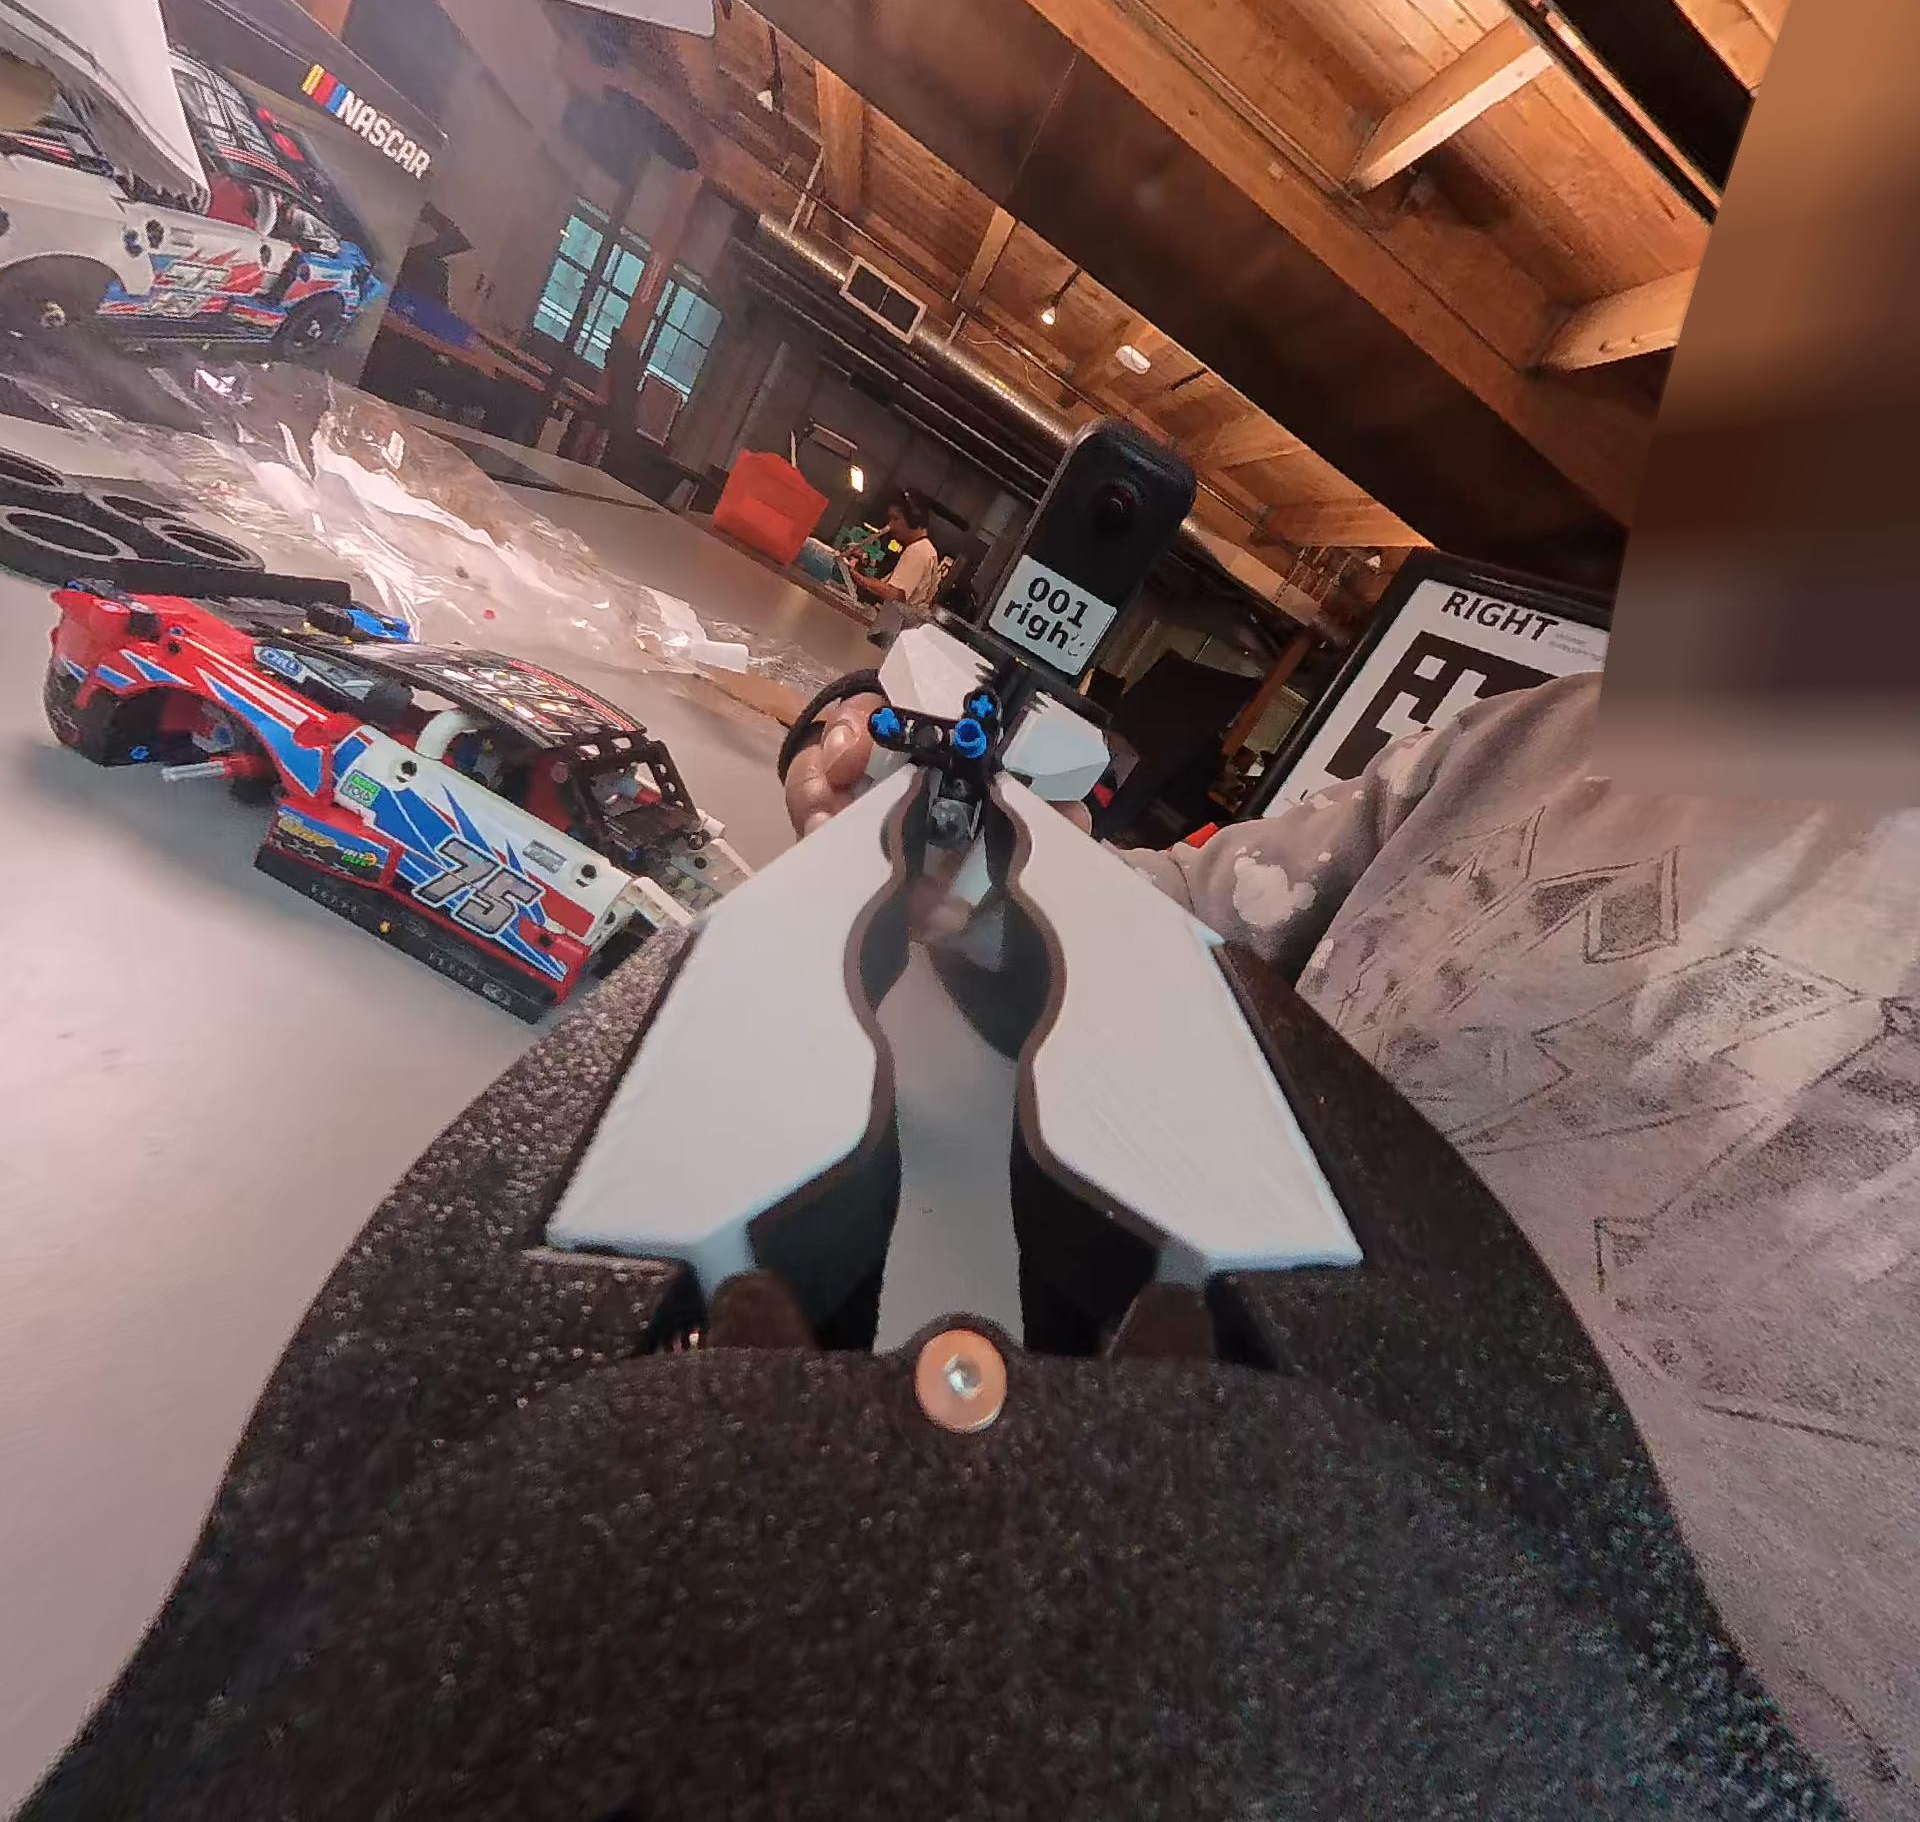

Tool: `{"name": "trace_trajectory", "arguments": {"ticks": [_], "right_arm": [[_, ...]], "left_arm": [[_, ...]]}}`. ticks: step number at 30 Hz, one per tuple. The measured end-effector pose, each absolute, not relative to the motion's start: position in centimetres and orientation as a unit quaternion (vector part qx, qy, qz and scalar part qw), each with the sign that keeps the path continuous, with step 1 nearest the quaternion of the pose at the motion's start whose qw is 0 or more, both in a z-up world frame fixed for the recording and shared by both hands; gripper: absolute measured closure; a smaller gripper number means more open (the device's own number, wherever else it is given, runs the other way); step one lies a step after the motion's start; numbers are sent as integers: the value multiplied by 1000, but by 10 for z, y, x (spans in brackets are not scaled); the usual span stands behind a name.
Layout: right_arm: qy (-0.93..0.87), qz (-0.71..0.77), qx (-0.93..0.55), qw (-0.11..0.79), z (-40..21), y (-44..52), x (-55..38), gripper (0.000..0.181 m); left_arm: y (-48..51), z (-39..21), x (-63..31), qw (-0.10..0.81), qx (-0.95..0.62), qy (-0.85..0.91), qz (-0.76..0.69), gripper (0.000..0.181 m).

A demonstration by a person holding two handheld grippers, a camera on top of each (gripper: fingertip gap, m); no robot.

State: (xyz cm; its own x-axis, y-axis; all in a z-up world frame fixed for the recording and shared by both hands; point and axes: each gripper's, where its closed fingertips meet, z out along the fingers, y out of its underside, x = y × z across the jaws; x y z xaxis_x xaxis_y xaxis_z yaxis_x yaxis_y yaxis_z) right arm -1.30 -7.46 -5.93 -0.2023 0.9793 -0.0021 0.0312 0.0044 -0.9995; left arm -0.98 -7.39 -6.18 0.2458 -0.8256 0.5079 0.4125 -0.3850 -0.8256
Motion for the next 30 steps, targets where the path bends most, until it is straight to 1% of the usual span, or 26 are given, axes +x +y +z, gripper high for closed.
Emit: {"name": "trace_trajectory", "arguments": {"ticks": [14, 20, 30], "right_arm": [[-568, 540, -440, 438, -58, -72, -6, 178], [-567, 558, -444, 413, -62, -74, -5, 178], [-554, 567, -452, 409, -63, -73, -6, 177]], "left_arm": [[-77, -59, -12, 530, -593, 199, -573, 175], [-79, -60, -12, 529, -590, 203, -575, 175], [-78, -61, -13, 540, -591, 208, -562, 176]]}}
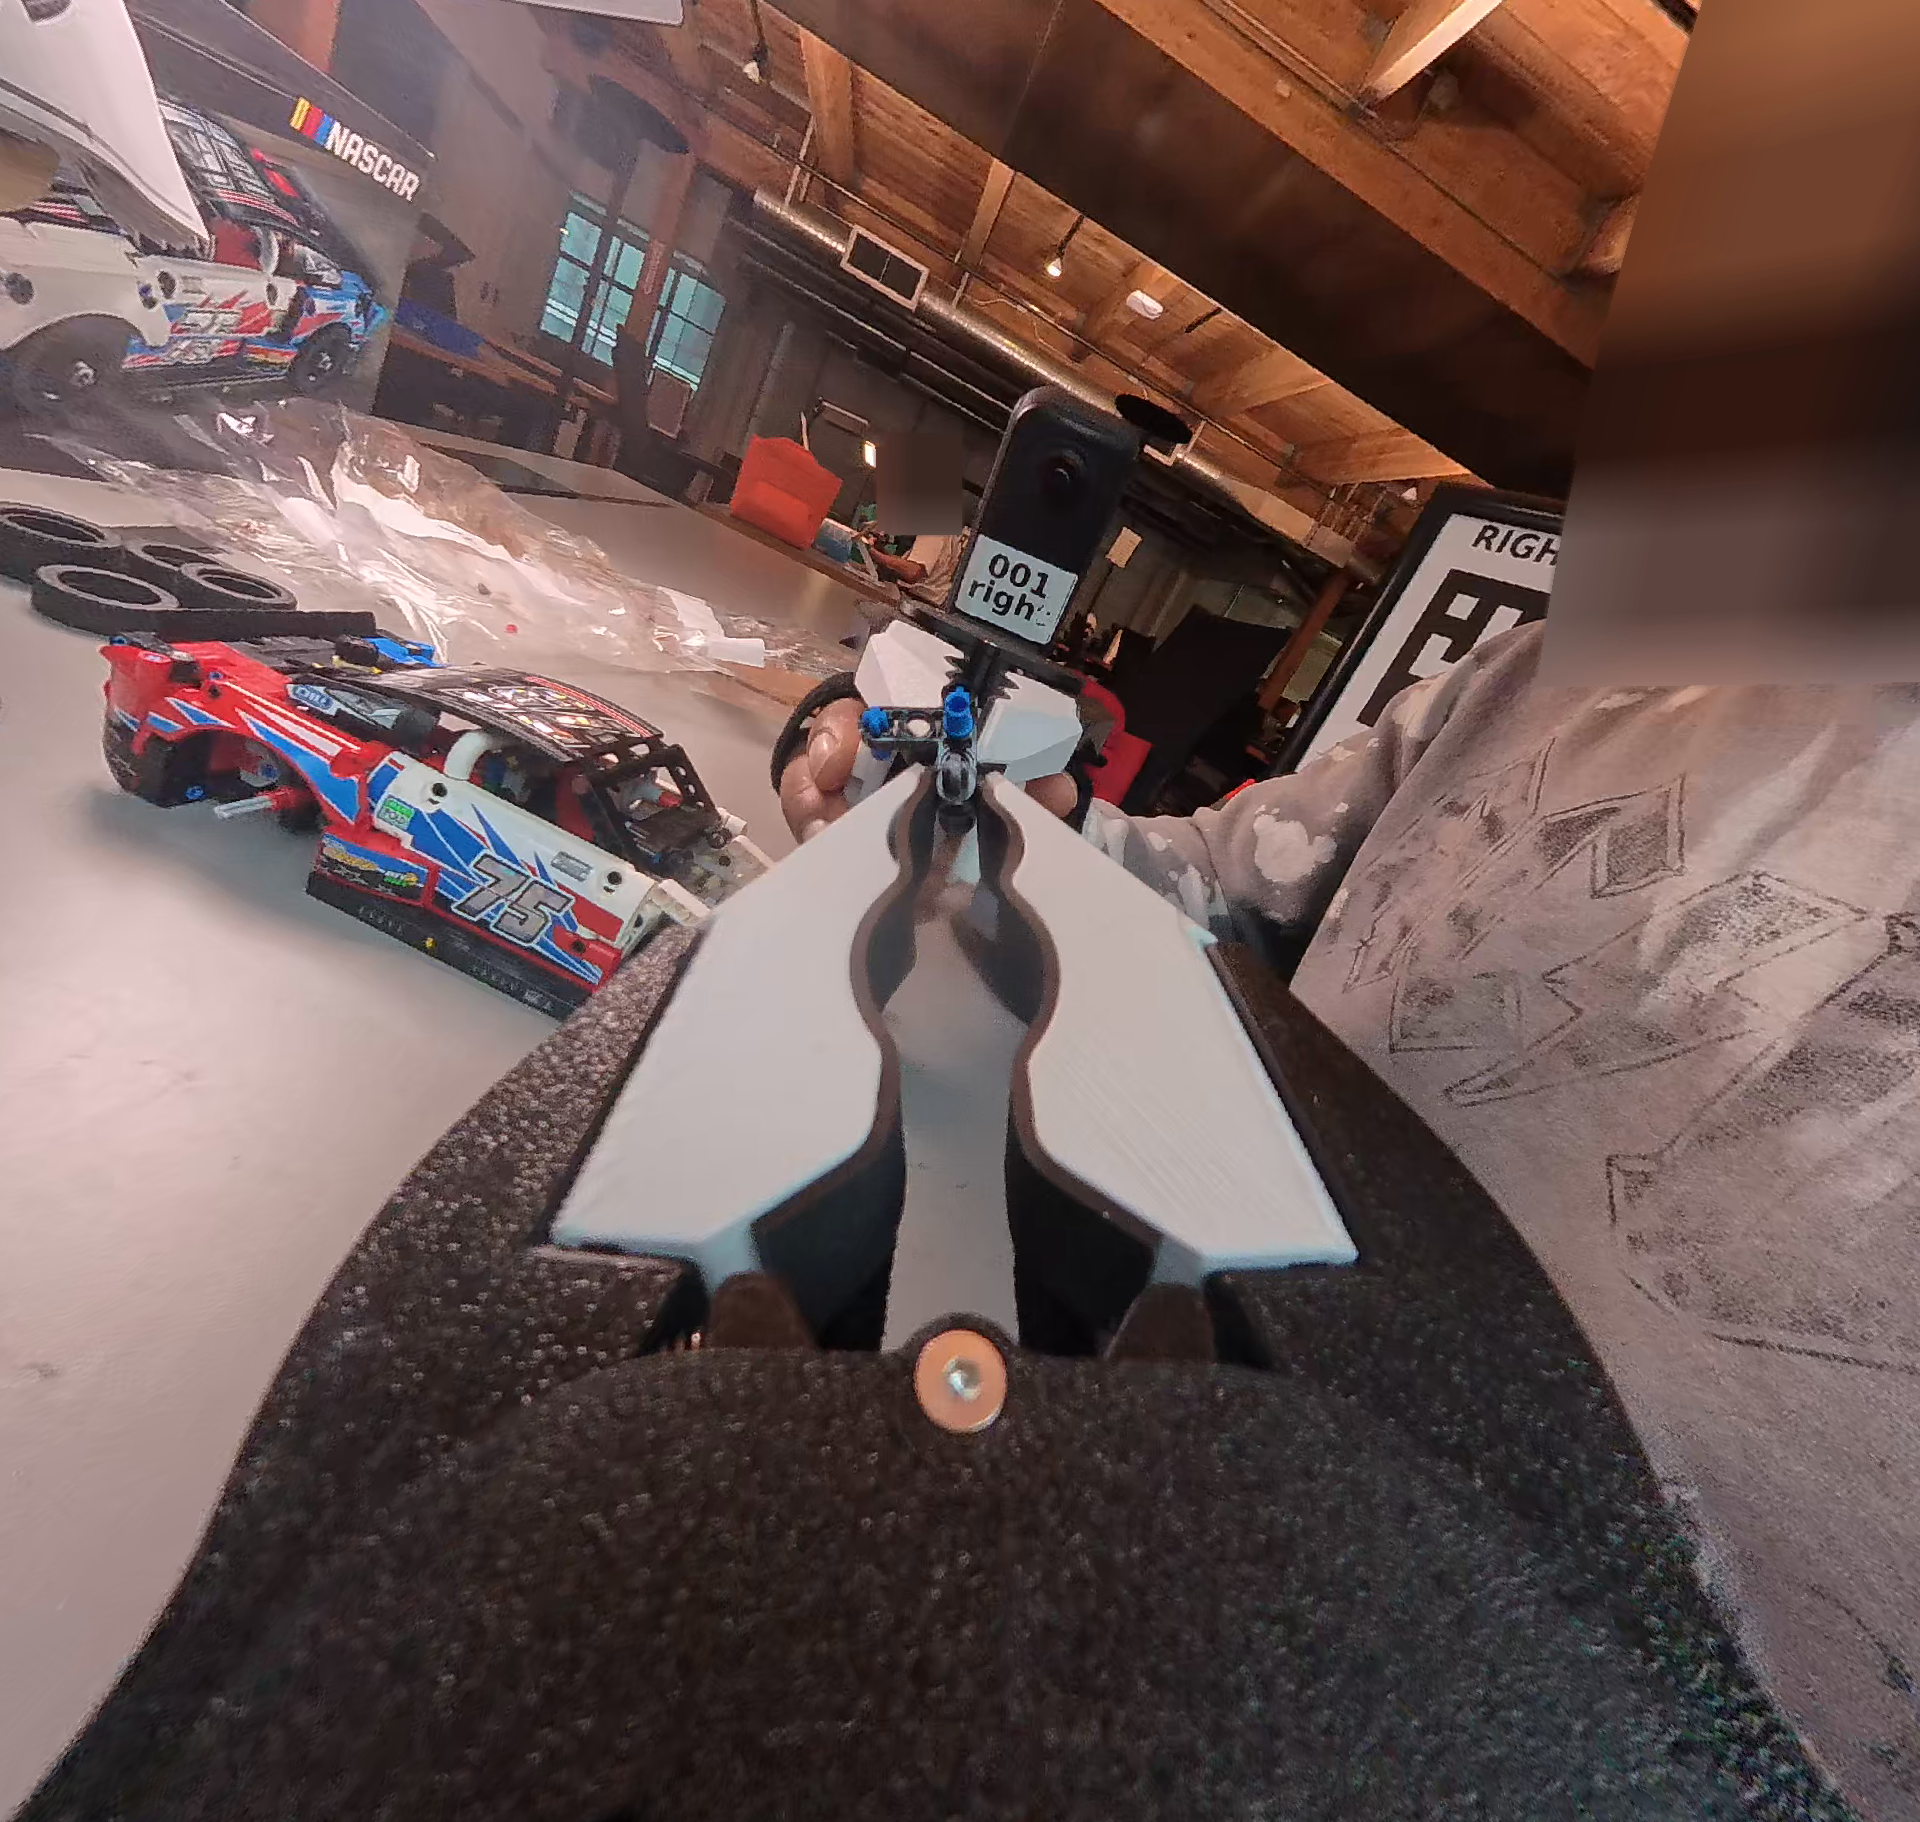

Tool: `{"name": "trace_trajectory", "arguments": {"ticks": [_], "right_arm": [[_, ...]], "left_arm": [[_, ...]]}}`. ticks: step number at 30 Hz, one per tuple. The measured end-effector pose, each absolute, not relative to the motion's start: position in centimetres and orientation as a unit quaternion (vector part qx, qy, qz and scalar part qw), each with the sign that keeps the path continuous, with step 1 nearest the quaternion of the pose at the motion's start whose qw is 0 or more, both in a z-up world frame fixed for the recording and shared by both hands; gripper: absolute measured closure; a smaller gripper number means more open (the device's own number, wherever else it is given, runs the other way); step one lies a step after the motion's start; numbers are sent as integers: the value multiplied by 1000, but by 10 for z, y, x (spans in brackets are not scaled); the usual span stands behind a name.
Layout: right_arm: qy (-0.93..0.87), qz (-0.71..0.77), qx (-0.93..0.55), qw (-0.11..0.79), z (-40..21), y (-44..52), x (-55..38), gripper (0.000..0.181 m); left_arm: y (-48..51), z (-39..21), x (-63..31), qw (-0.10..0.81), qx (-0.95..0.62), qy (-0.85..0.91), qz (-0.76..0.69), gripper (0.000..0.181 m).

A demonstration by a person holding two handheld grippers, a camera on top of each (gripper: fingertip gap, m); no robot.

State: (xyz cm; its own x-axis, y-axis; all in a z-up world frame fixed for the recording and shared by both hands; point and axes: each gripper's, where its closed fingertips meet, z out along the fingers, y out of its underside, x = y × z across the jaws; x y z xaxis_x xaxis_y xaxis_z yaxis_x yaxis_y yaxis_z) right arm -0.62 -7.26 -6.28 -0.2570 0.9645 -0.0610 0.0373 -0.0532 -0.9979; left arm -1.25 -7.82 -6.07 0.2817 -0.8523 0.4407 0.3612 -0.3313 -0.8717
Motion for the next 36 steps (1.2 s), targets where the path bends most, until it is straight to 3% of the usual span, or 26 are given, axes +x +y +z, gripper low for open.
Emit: {"name": "trace_trajectory", "arguments": {"ticks": [6, 13, 19, 24, 27, 31, 36], "right_arm": [[-548, 571, -460, 402, -64, -70, -7, 171], [-574, 540, -442, 428, -65, -71, -5, 178], [-554, 526, -448, 464, -57, -56, -1, 178], [-586, 419, -432, 543, -61, -48, -4, 178], [-613, 364, -413, 567, -70, -52, -9, 178], [-665, 285, -383, 574, -94, -58, -17, 178], [-685, 237, -363, 586, -104, -59, -20, 177]], "left_arm": [[-77, -62, -12, 547, -596, 211, -549, 176], [-74, -66, -13, 548, -612, 212, -530, 173], [-57, -69, -32, 555, -628, 152, -524, 160], [-53, -69, -37, 524, -624, 103, -570, 149], [-51, -72, -31, 508, -623, 88, -588, 132], [-51, -80, -19, 473, -629, 77, -612, 138], [-50, -88, -21, 463, -647, 69, -601, 179]]}}
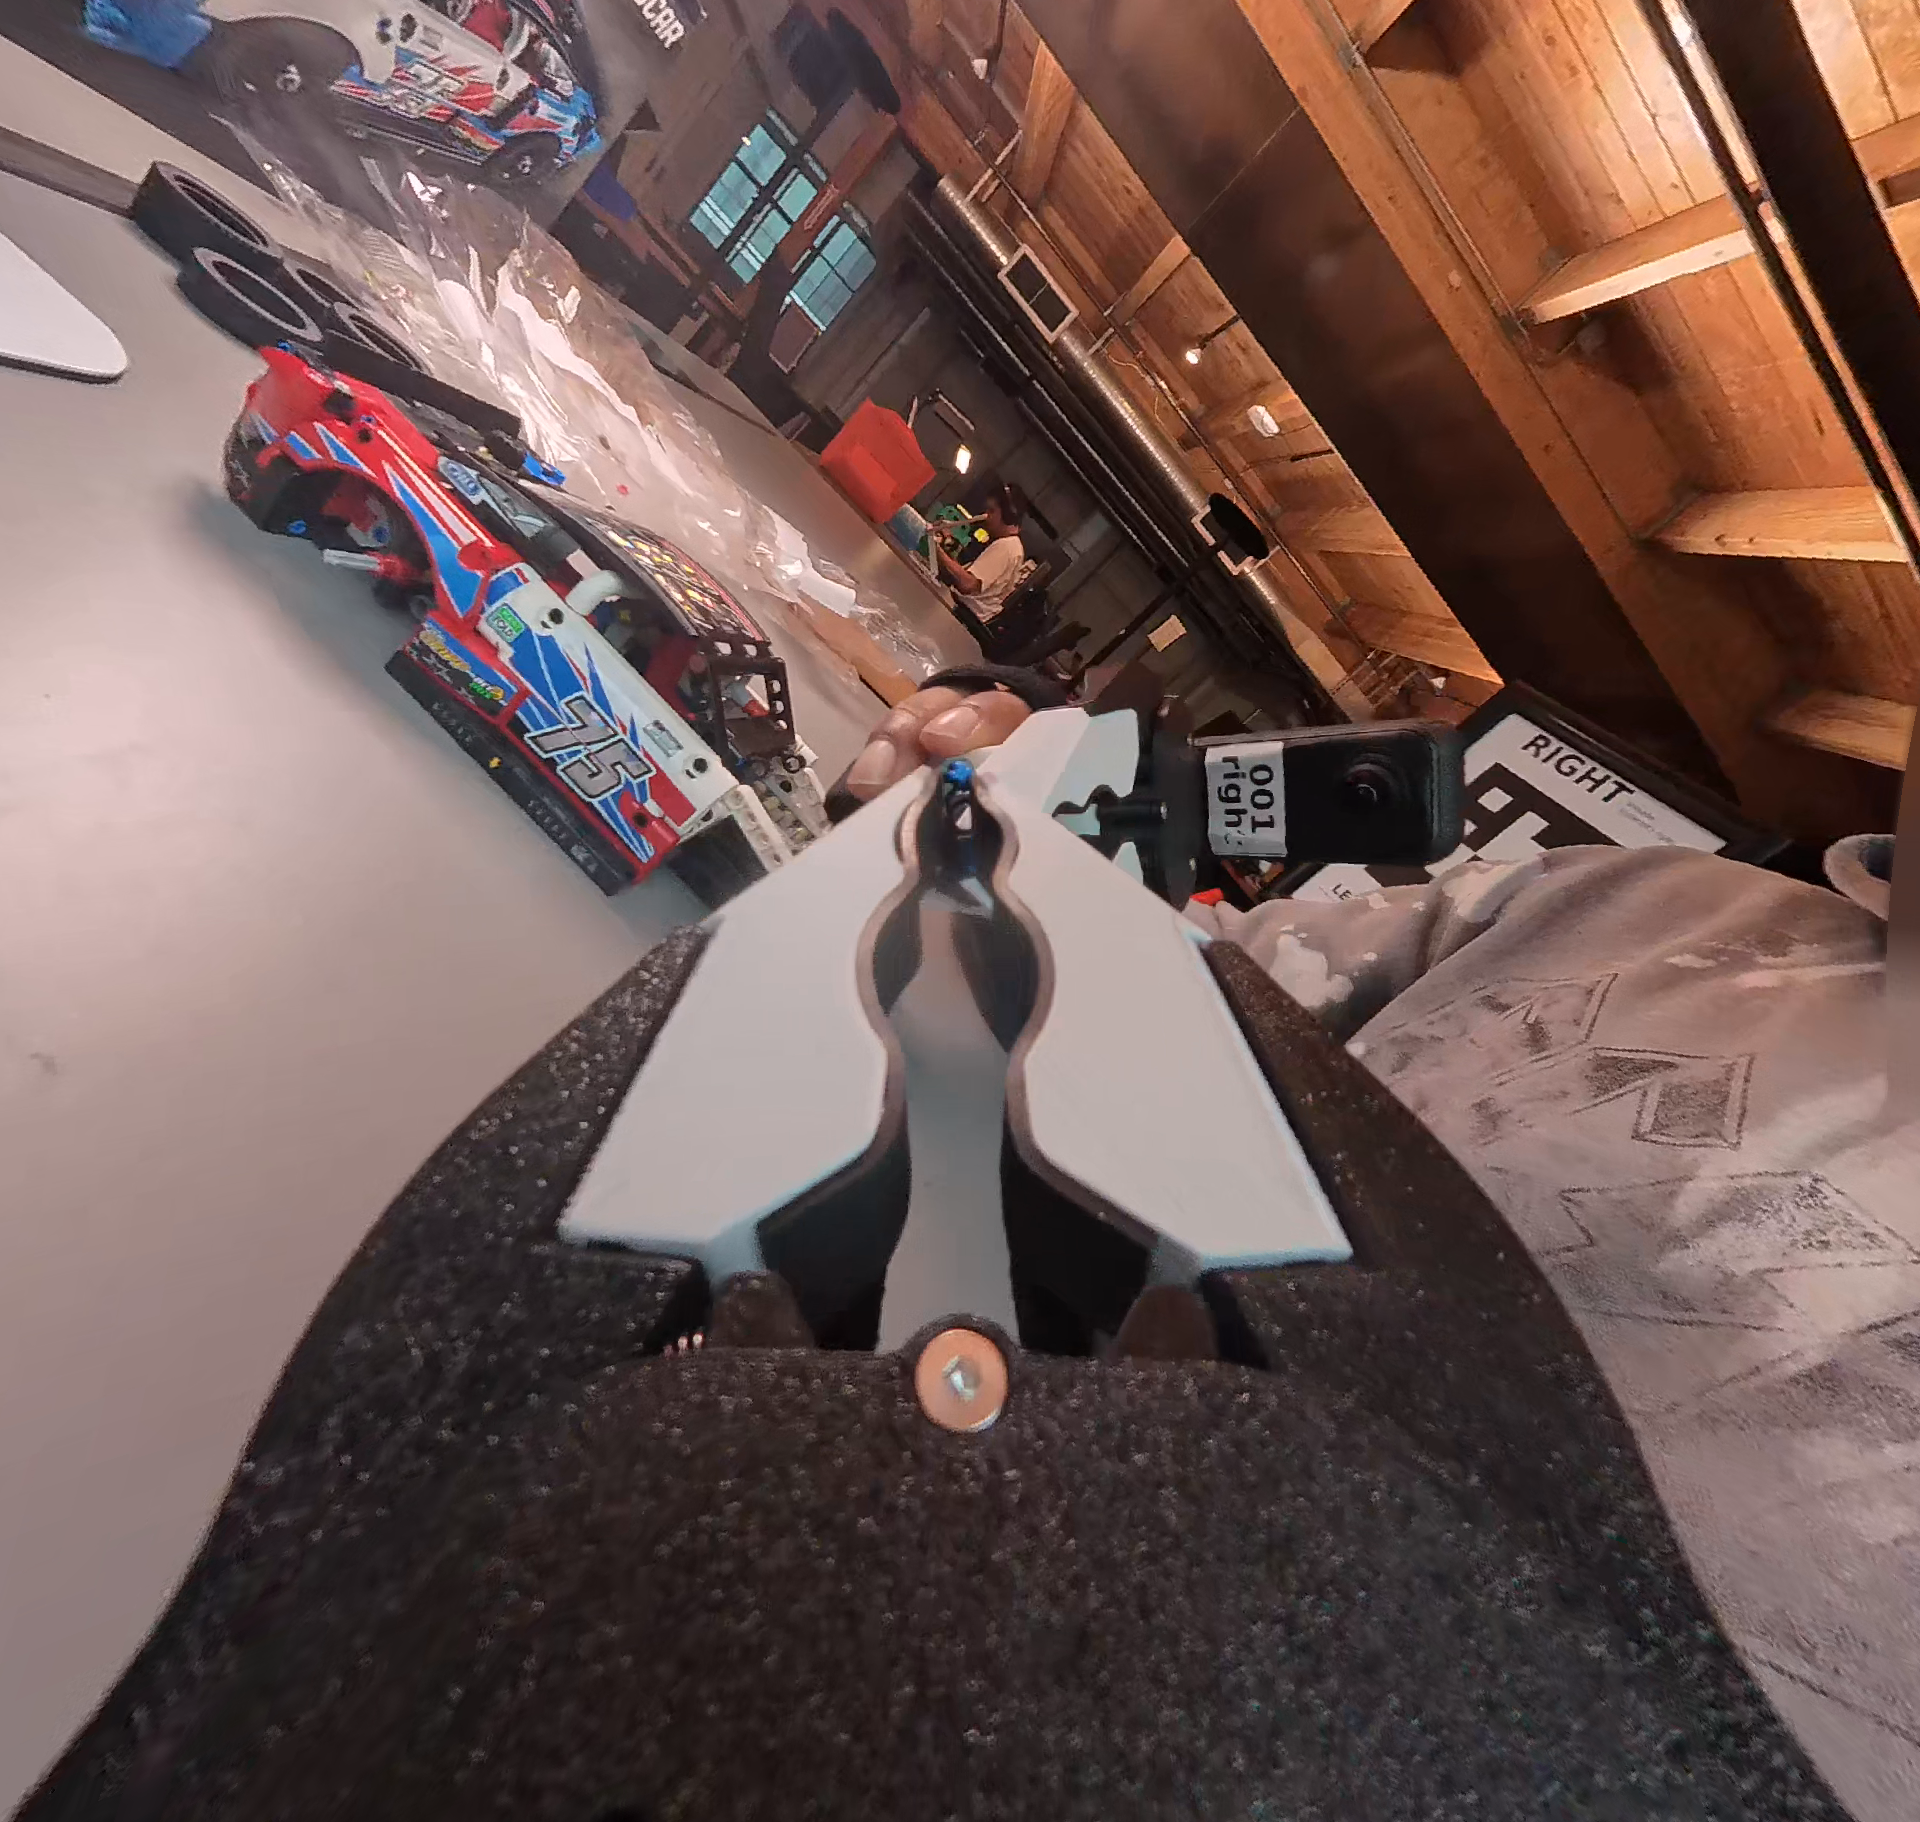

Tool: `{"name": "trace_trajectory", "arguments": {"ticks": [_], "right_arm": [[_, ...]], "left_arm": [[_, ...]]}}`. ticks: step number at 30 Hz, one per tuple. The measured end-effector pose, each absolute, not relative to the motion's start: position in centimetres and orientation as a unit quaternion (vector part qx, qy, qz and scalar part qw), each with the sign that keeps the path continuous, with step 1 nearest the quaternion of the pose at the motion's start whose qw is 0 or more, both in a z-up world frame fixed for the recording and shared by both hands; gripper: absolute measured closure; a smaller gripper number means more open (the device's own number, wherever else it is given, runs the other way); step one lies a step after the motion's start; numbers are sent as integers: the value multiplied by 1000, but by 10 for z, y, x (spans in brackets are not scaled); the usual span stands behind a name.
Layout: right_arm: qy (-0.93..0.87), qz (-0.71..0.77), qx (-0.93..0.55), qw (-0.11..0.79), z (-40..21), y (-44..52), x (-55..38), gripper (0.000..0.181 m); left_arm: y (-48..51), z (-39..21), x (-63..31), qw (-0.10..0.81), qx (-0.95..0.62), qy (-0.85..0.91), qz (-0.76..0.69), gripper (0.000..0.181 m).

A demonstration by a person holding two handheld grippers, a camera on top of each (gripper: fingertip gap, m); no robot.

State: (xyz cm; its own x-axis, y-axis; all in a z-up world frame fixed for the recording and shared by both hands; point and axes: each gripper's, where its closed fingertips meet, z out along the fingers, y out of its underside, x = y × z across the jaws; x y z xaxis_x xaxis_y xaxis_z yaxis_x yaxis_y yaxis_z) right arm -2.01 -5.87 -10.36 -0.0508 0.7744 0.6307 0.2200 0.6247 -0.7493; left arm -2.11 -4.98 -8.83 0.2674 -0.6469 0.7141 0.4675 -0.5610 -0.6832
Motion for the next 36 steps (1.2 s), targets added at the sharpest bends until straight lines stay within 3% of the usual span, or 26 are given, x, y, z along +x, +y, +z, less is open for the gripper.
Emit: {"name": "trace_trajectory", "arguments": {"ticks": [3, 7, 9, 10, 12, 14, 32, 36], "right_arm": [[-686, 223, -360, 591, -105, -54, -19, 177], [-689, 211, -355, 596, -105, -53, -19, 177], [-696, 204, -349, 594, -109, -55, -20, 177], [-699, 202, -344, 593, -111, -57, -20, 177], [-703, 197, -337, 595, -112, -60, -21, 177], [-703, 195, -331, 599, -110, -60, -21, 177], [-659, 299, -388, 571, -91, -48, -8, 181], [-666, 308, -373, 567, -91, -58, -11, 168]], "left_arm": [[-47, -89, -27, 474, -655, 65, -584, 181], [-48, -89, -28, 481, -665, 83, -565, 142], [-50, -92, -21, 471, -673, 97, -562, 132], [-51, -93, -17, 465, -676, 103, -562, 134], [-54, -94, -13, 459, -681, 114, -559, 161], [-53, -95, -14, 463, -685, 112, -552, 175], [-53, -81, -39, 504, -674, 124, -526, 176], [-57, -89, -23, 481, -677, 141, -539, 176]]}}
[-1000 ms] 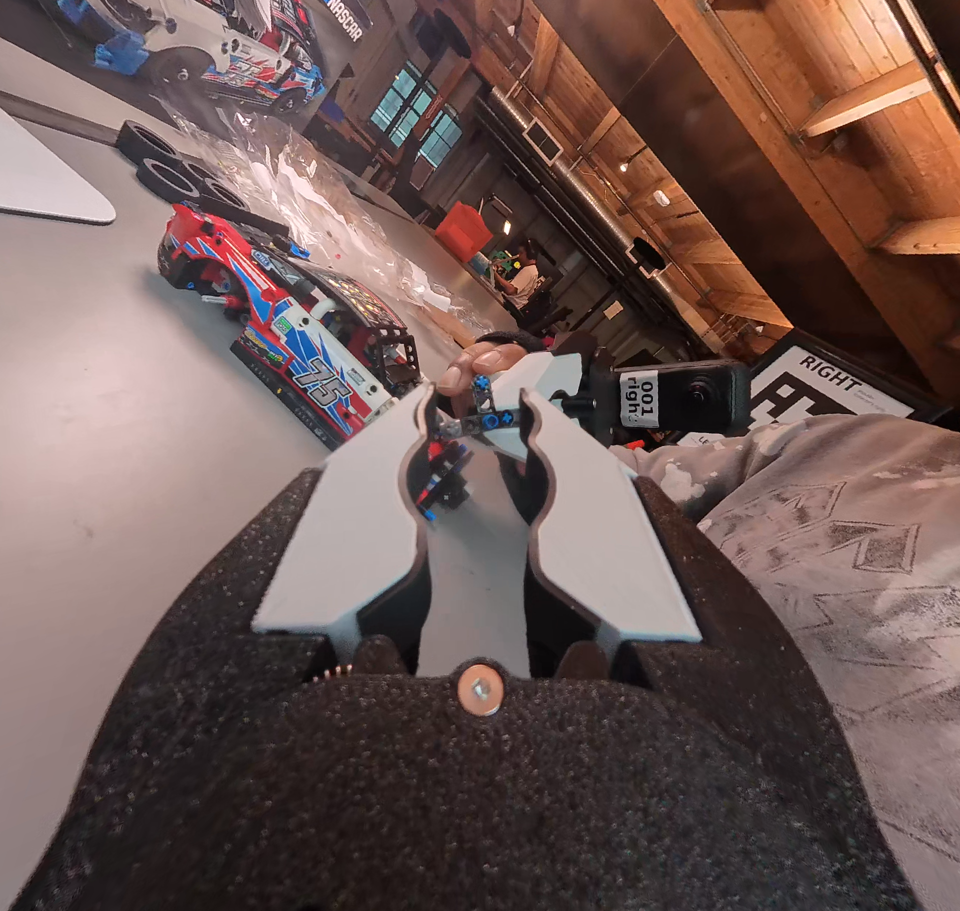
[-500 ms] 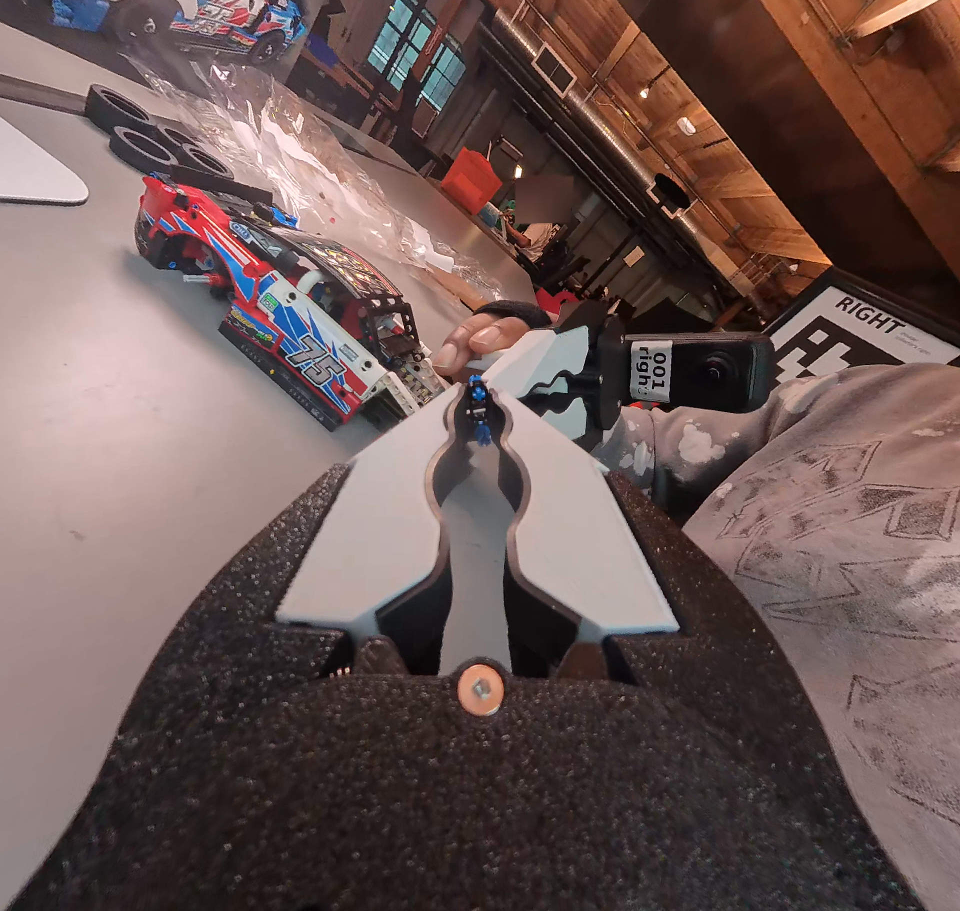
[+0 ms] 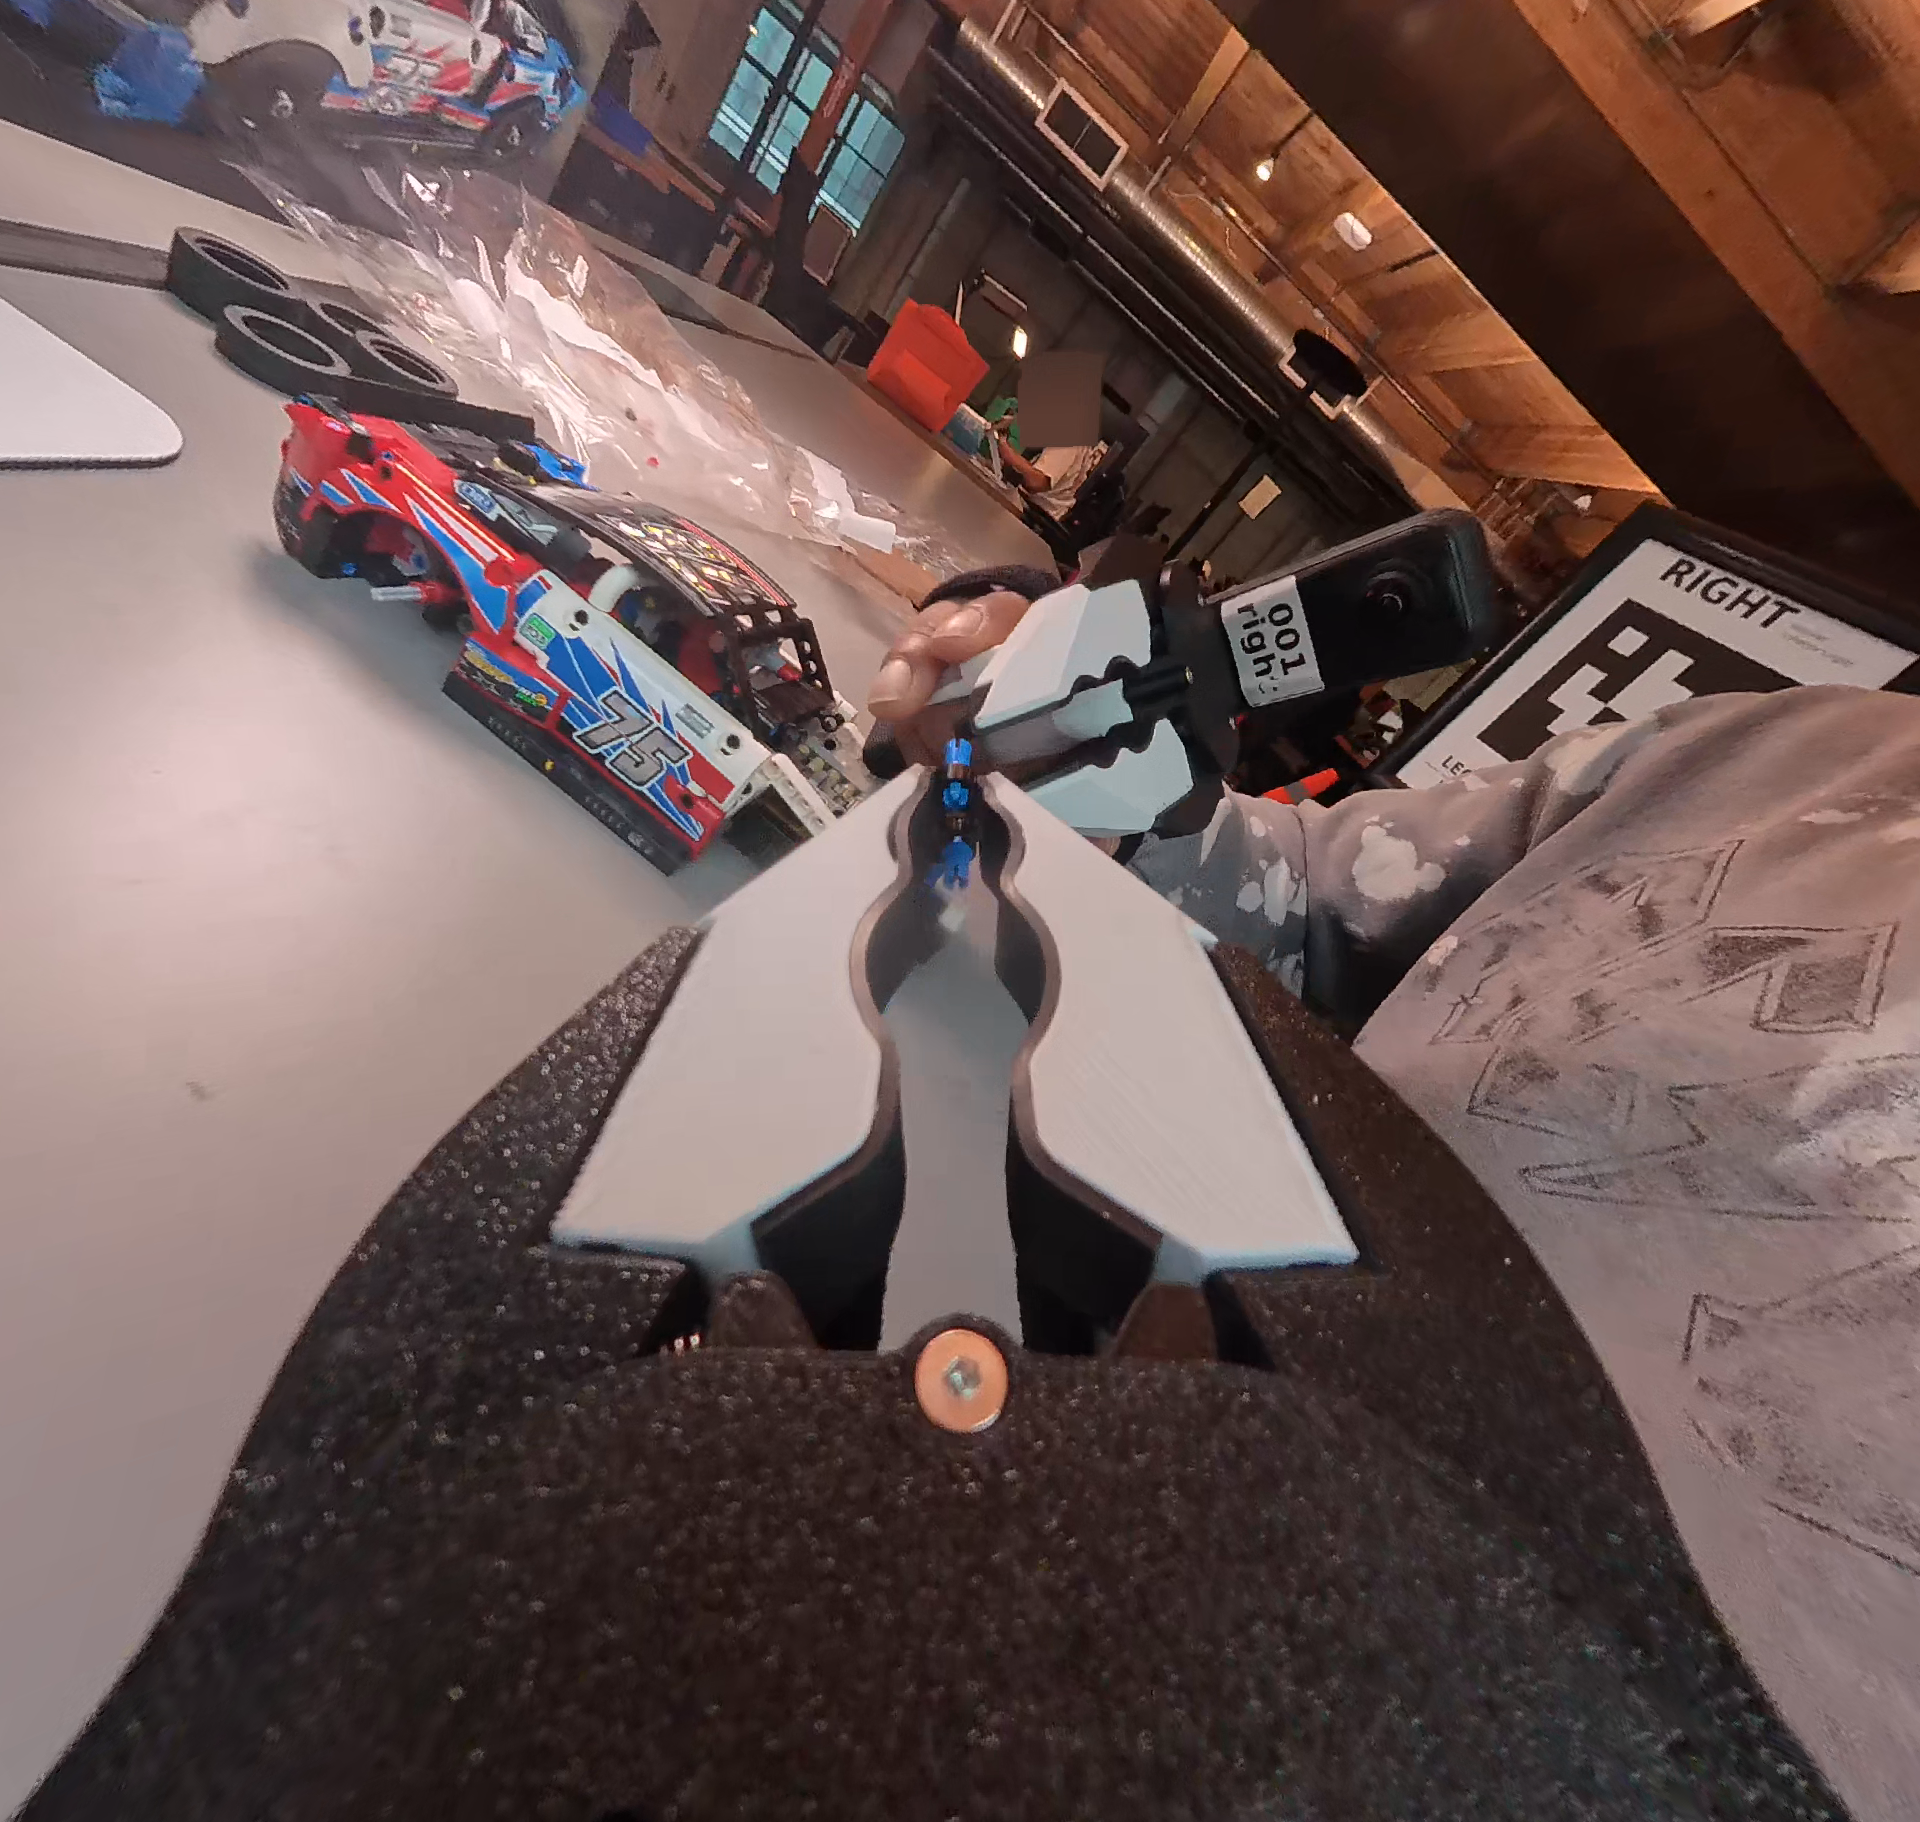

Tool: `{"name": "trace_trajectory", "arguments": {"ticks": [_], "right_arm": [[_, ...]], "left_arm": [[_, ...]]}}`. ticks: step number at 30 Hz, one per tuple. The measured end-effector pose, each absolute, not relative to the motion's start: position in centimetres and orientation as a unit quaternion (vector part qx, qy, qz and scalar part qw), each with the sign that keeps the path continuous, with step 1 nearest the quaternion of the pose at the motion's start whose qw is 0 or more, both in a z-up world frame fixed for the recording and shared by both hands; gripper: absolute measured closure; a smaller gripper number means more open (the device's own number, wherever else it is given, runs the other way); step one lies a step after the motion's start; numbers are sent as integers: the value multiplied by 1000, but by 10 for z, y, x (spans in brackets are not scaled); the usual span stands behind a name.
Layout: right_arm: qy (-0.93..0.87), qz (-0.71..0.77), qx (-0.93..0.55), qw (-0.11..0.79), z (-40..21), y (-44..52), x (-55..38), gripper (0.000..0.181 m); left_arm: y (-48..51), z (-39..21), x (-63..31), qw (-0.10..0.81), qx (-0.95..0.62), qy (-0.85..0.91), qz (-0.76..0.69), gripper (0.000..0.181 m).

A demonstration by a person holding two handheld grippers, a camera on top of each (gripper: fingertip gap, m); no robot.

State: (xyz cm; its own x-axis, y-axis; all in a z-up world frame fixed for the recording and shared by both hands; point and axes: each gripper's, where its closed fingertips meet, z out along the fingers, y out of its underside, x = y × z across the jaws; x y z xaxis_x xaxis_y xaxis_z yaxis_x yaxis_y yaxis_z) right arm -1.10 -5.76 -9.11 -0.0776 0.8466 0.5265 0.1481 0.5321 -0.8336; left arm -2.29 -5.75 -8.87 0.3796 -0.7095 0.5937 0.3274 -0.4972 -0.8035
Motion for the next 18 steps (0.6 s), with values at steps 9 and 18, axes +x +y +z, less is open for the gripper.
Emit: {"name": "trace_trajectory", "arguments": {"ticks": [9, 18], "right_arm": [[-686, 341, -368, 527, -94, -72, -8, 177], [-624, 513, -446, 386, -76, -84, -1, 177]], "left_arm": [[-63, -92, -12, 445, -673, 138, -574, 172], [-80, -91, 9, 509, -673, 282, -456, 168]]}}
